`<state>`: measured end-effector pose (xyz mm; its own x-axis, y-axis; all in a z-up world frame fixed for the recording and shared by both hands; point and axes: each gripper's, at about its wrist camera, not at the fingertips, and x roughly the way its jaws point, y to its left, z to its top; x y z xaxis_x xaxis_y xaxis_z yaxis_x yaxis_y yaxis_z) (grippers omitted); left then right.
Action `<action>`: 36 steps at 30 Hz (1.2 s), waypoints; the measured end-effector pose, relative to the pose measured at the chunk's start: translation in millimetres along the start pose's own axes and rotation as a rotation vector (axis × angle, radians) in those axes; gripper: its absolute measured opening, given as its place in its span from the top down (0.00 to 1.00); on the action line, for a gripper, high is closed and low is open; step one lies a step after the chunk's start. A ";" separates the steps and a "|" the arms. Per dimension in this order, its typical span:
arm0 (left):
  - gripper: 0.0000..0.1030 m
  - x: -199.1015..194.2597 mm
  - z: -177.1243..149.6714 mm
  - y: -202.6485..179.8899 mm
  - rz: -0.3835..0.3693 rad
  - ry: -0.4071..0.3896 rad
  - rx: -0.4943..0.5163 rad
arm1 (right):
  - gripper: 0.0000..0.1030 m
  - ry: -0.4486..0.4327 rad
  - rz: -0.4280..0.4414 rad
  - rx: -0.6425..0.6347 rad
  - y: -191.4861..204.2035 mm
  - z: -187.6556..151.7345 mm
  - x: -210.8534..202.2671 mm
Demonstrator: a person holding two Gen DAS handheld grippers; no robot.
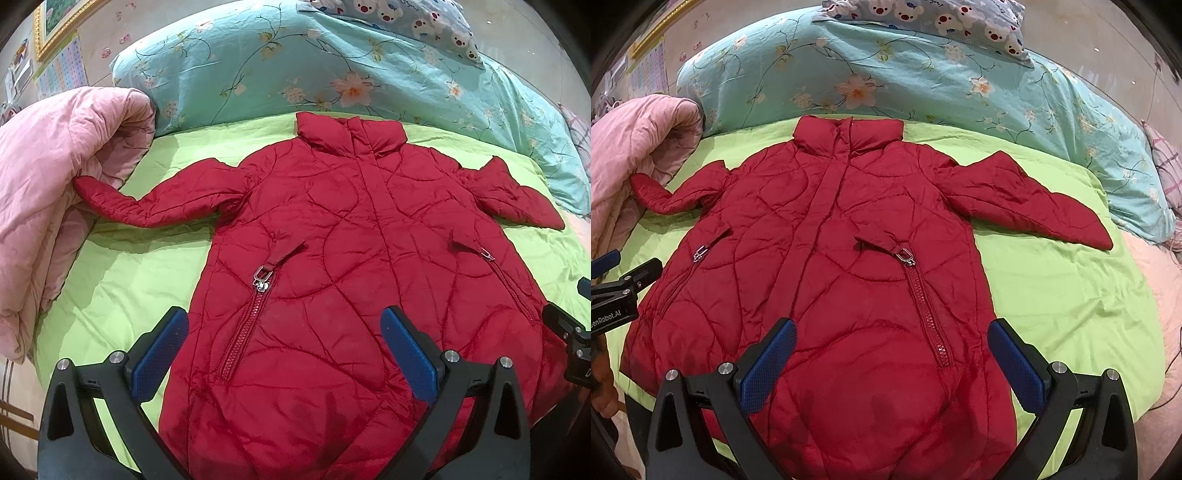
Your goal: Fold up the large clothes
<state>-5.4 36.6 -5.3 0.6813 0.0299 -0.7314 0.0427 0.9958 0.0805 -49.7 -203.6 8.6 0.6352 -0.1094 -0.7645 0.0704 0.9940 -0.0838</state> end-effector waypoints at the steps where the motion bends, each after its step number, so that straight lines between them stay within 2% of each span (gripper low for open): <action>1: 0.00 -0.1 0.0 0.2 -0.002 0.000 0.000 | 0.00 0.000 -0.003 -0.003 0.5 0.1 -0.2; 36: 0.00 8.0 2.2 -3.2 -0.018 0.023 -0.001 | 0.00 0.020 -0.016 -0.015 0.1 -2.1 7.9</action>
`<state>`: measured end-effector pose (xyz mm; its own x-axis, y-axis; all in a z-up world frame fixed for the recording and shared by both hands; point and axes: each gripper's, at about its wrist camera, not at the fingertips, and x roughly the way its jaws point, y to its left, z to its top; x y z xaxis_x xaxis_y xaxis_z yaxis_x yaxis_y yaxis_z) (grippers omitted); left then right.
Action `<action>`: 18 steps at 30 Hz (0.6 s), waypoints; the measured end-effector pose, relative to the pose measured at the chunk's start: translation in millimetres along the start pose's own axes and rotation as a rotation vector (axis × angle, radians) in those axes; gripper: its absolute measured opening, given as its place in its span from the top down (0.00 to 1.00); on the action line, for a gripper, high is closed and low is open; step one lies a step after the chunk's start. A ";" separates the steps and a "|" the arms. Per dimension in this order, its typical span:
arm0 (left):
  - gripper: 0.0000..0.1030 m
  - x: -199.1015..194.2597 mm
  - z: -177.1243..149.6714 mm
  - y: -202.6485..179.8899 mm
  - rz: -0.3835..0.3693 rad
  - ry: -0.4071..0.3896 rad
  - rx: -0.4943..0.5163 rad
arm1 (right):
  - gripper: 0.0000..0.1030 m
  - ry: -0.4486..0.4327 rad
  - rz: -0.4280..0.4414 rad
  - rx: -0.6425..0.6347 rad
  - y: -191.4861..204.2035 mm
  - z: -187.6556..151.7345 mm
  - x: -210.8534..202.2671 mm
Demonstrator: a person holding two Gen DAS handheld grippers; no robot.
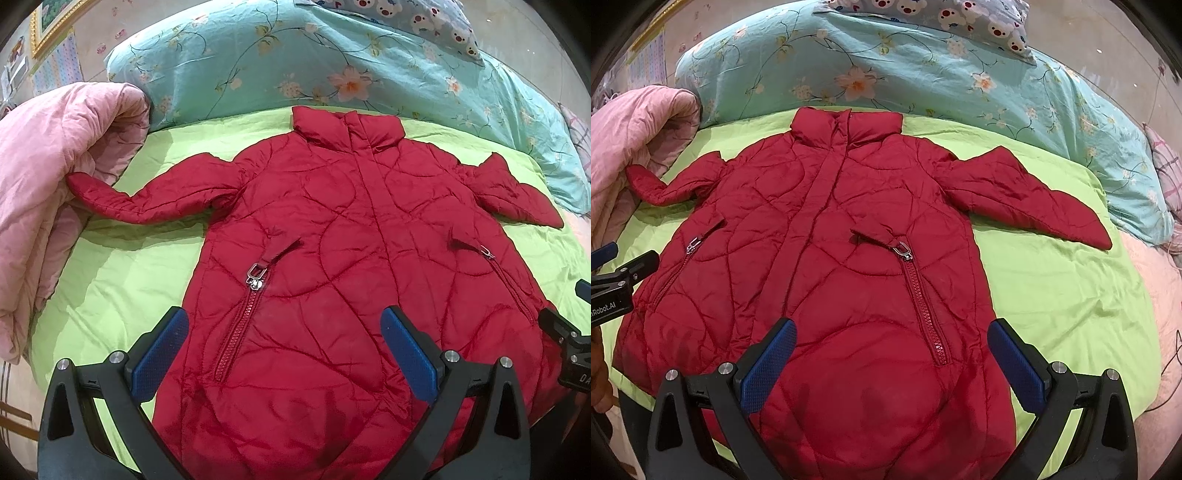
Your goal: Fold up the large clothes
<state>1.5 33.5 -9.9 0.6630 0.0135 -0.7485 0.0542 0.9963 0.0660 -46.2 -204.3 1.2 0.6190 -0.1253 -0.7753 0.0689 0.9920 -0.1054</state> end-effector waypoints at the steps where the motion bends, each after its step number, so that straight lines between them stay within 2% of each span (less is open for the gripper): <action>1: 0.00 0.4 0.3 0.4 -0.004 0.001 -0.002 | 0.00 -0.001 0.001 0.001 -0.3 0.1 0.2; 6: 0.00 3.6 2.7 2.1 -0.002 0.013 -0.009 | 0.00 -0.002 0.027 0.027 -5.7 0.5 2.2; 12: 0.00 10.8 5.0 4.5 -0.031 0.044 -0.021 | 0.00 0.005 0.127 0.113 -24.2 0.4 8.1; 16: 0.00 21.6 5.5 8.7 -0.068 0.097 -0.057 | 0.00 0.028 0.117 0.117 -31.1 2.1 14.0; 18: 0.00 24.8 5.1 10.7 -0.094 0.098 -0.077 | 0.00 0.026 0.104 0.129 -36.7 2.8 16.3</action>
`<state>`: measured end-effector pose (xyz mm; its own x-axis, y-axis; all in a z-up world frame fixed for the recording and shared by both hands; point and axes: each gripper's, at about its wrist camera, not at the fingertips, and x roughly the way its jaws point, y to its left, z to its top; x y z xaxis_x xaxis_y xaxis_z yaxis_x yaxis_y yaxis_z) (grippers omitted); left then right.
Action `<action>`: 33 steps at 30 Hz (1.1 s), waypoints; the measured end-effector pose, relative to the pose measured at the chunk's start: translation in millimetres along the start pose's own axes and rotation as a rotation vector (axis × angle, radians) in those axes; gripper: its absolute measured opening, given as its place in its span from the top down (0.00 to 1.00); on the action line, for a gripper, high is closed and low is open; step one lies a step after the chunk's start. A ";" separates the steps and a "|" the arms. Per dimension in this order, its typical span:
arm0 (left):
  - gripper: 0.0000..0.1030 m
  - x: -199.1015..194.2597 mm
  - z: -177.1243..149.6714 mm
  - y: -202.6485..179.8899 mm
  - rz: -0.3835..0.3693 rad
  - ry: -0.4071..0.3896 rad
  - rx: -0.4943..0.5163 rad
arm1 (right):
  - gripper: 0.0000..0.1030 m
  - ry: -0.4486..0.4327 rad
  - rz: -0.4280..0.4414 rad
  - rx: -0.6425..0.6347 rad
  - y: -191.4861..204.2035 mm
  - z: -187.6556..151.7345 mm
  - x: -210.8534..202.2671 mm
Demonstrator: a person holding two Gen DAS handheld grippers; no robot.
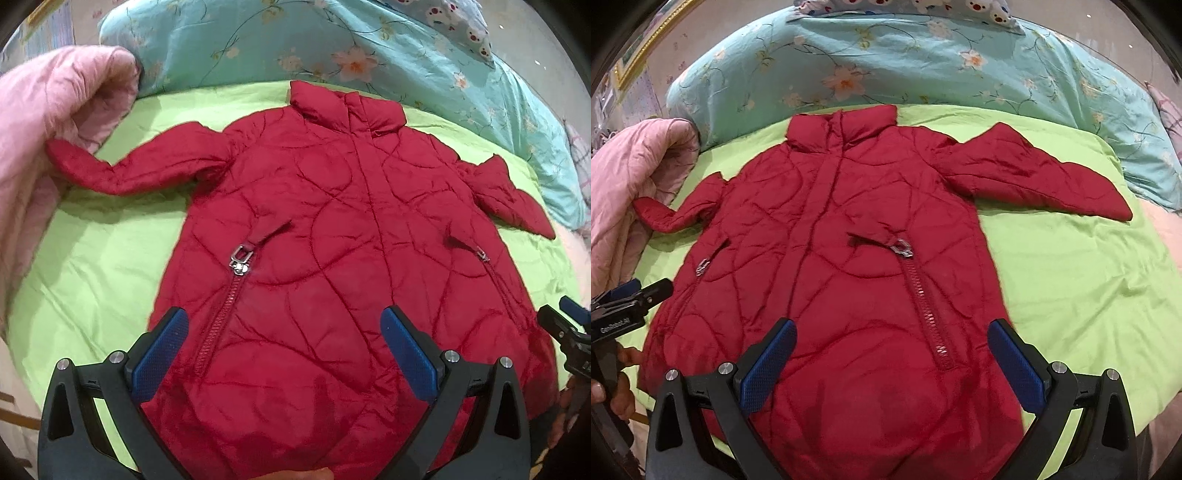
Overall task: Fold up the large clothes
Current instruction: 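Grasp the red jacket's sleeve cuff with the right gripper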
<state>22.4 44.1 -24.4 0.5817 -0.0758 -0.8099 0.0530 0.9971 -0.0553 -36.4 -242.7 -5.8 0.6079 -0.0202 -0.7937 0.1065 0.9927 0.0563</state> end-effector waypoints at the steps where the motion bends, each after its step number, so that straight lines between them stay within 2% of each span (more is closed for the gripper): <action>1: 0.00 -0.5 -0.4 0.3 -0.005 -0.011 -0.005 | 0.00 -0.004 0.000 0.013 -4.9 1.3 0.7; 6: 0.00 -3.0 2.3 5.3 -0.016 -0.070 -0.033 | 0.00 -0.007 0.014 0.080 -28.4 8.3 5.9; 10: 0.00 2.1 9.4 7.0 0.008 -0.084 -0.032 | 0.00 -0.008 0.038 0.153 -50.8 14.2 11.3; 15: 0.00 8.7 17.9 5.1 0.019 -0.113 0.008 | 0.00 -0.025 0.011 0.223 -83.2 22.9 16.4; 19: 0.00 15.9 25.2 -0.1 -0.004 -0.121 0.040 | 0.01 -0.048 -0.004 0.273 -113.9 32.7 22.1; 24: 0.00 25.6 36.2 -8.8 0.001 -0.126 0.084 | 0.01 -0.066 -0.043 0.350 -161.3 49.4 38.3; 26: 0.00 30.1 40.3 -12.8 0.009 -0.123 0.113 | 0.01 -0.067 -0.031 0.398 -182.6 55.9 47.9; 29: 0.00 39.4 46.7 -13.4 0.036 -0.110 0.118 | 0.10 -0.066 -0.023 0.491 -221.2 63.3 64.5; 33: 0.00 54.9 54.3 -12.4 0.050 -0.071 0.110 | 0.32 -0.046 -0.018 0.627 -270.5 68.6 89.0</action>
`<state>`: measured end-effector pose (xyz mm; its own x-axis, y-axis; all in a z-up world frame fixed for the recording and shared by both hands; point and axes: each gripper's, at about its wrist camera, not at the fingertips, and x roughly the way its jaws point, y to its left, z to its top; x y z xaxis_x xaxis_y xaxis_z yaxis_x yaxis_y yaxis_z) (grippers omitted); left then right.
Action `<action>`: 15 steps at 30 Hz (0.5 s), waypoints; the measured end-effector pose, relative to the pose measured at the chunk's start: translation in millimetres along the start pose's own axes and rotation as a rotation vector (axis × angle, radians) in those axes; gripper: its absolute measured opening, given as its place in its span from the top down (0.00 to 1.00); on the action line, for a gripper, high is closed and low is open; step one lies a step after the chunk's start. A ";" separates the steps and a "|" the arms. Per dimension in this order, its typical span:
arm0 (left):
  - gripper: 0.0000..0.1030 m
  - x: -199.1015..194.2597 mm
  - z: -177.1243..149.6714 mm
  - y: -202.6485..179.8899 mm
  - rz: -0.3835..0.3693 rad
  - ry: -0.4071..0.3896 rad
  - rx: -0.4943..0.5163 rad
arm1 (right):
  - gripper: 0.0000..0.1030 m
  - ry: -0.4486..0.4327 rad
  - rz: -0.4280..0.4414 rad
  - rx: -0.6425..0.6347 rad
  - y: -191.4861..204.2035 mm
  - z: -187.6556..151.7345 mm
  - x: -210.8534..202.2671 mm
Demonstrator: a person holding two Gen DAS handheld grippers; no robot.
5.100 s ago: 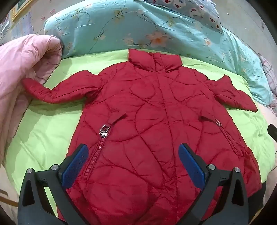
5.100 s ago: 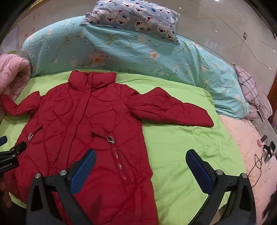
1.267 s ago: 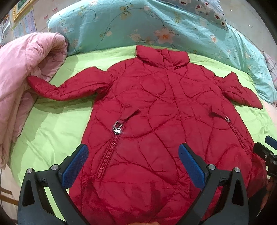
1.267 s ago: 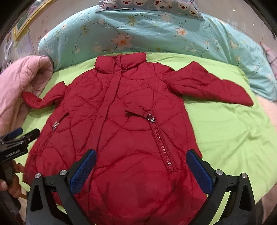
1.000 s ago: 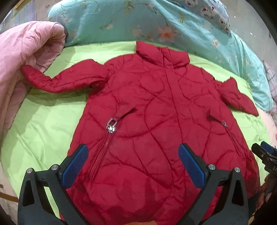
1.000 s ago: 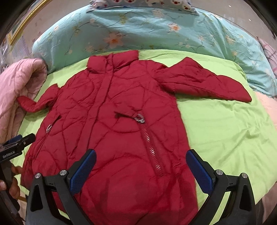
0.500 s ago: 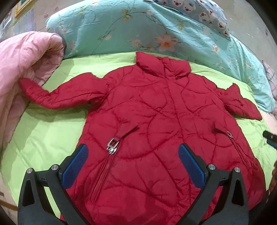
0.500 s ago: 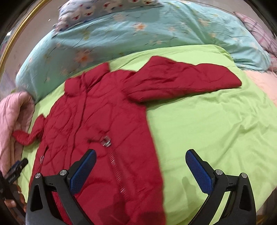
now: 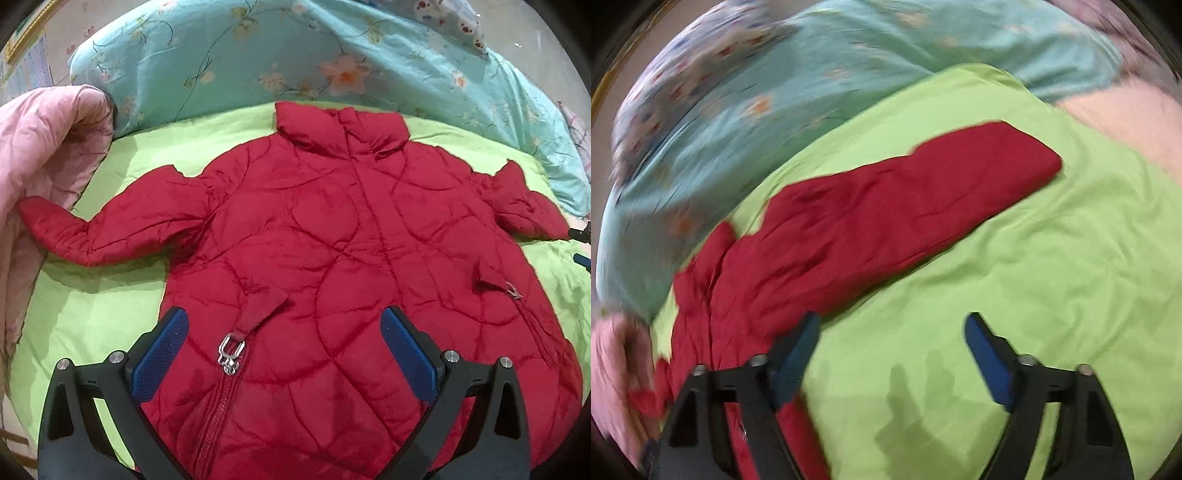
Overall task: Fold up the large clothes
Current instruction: 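Grasp the red jacket's sleeve cuff with the right gripper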
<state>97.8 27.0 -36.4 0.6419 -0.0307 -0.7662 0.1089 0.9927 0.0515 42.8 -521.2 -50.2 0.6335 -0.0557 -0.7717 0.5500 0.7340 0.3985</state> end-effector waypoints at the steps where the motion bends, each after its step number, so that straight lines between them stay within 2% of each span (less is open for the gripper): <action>1: 0.00 3.9 0.9 0.0 0.013 0.009 -0.003 | 0.36 -0.006 -0.005 0.023 -7.9 7.4 4.9; 5: 0.00 22.7 5.9 1.1 0.058 0.076 -0.025 | 0.43 -0.035 0.003 0.098 -30.4 27.7 20.8; 8: 0.00 32.9 6.9 3.2 0.053 0.112 -0.047 | 0.51 -0.045 -0.004 0.146 -45.4 43.4 36.4; 10: 0.00 32.6 5.7 3.9 0.037 0.091 -0.063 | 0.59 -0.048 -0.004 0.175 -52.9 53.3 49.7; 12: 0.00 31.5 5.3 2.9 0.061 0.061 -0.058 | 0.64 -0.041 0.005 0.216 -61.6 59.6 60.6; 15: 0.00 33.0 5.6 2.7 0.069 0.043 -0.052 | 0.68 -0.063 0.030 0.260 -70.7 65.4 68.6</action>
<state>123.5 28.0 -57.9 0.6129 0.0415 -0.7891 0.0255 0.9971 0.0723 83.0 -621.2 -98.8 0.6796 -0.0845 -0.7287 0.6466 0.5380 0.5407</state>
